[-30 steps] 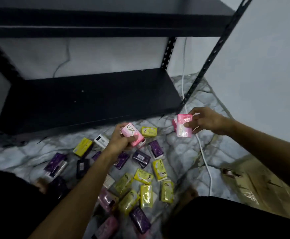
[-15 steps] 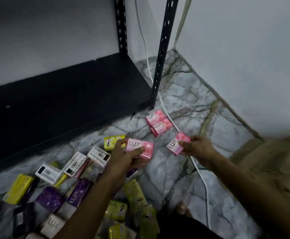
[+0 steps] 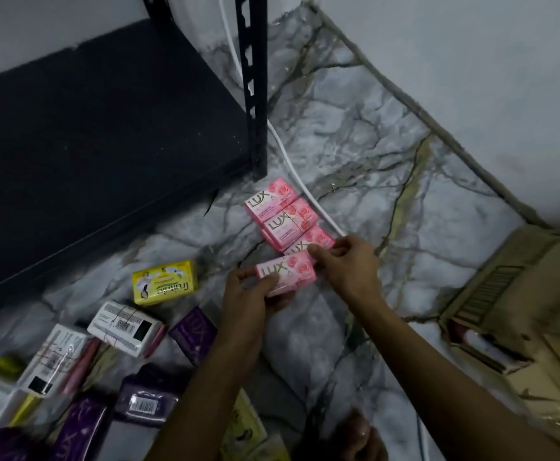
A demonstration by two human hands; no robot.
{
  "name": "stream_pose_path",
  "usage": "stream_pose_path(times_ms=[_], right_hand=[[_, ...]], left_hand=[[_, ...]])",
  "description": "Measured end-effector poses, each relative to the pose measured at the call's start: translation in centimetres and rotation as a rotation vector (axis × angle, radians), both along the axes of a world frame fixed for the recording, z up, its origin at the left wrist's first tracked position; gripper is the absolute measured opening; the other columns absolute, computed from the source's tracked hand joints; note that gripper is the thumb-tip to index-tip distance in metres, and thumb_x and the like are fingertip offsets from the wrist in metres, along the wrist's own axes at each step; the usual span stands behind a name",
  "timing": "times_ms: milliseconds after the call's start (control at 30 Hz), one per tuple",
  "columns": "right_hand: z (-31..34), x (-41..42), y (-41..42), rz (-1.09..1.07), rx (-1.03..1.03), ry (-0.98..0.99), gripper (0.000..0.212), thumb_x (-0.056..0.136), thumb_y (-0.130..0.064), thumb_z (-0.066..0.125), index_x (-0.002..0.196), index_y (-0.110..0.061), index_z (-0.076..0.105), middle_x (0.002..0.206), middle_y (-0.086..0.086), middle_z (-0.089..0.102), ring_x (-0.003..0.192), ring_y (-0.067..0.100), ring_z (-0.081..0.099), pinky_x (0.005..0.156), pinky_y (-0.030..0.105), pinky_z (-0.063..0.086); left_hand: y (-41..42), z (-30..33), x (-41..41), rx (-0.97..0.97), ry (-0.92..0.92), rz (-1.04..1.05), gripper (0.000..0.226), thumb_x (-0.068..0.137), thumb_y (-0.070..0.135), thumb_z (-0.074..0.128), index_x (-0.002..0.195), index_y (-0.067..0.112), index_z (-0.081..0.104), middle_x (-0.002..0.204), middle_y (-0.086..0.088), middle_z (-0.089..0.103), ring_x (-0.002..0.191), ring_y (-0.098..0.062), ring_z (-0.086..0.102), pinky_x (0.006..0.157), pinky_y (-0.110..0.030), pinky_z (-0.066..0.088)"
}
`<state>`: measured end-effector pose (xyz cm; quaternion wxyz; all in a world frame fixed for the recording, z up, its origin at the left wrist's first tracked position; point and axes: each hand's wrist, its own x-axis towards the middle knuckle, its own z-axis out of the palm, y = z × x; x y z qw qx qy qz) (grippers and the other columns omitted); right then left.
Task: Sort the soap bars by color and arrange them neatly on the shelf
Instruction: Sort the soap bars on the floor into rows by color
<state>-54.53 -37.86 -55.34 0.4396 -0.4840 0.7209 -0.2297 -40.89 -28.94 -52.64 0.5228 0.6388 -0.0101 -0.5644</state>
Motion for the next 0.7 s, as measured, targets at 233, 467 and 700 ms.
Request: stream_pose_path(times_ms=[233, 467, 700], right_hand=[[4.6, -1.1, 3.9, -0.102, 0.022, -0.372, 0.033, 0.090, -0.038, 0.070, 0.093, -0.005, 0.069, 0.076, 0.012, 0.073, 0.070, 0.027, 0.072, 0.062, 0.038, 0.059], [3.9, -1.5, 4.1, -0.253, -0.033, -0.479, 0.017, 0.085, -0.001, 0.074, 0.100, 0.002, 0.064, 0.081, 0.025, 0.070, 0.071, 0.030, 0.070, 0.065, 0.038, 0.060], [1.7, -0.9, 1.9, -0.253, -0.069, -0.345, 0.024, 0.083, -0.013, 0.077, 0.101, -0.010, 0.061, 0.072, 0.012, 0.072, 0.064, 0.023, 0.070, 0.065, 0.049, 0.059]], left_hand=[[0.0, 1.0, -2.1, -0.063, 0.147, 0.042, 0.026, 0.091, 0.001, 0.066, 0.110, 0.004, 0.048, 0.112, -0.023, 0.068, 0.094, -0.030, 0.074, 0.073, -0.032, 0.062], [-0.2, 0.7, -2.9, -0.071, -0.243, -0.229, 0.024, 0.089, 0.017, 0.073, 0.106, 0.012, 0.057, 0.104, -0.007, 0.072, 0.094, -0.020, 0.072, 0.075, -0.031, 0.060], [-3.7, 1.4, 1.2, -0.143, -0.880, -0.344, 0.025, 0.089, 0.029, 0.072, 0.107, 0.023, 0.055, 0.107, 0.002, 0.061, 0.094, -0.009, 0.060, 0.078, -0.025, 0.049]])
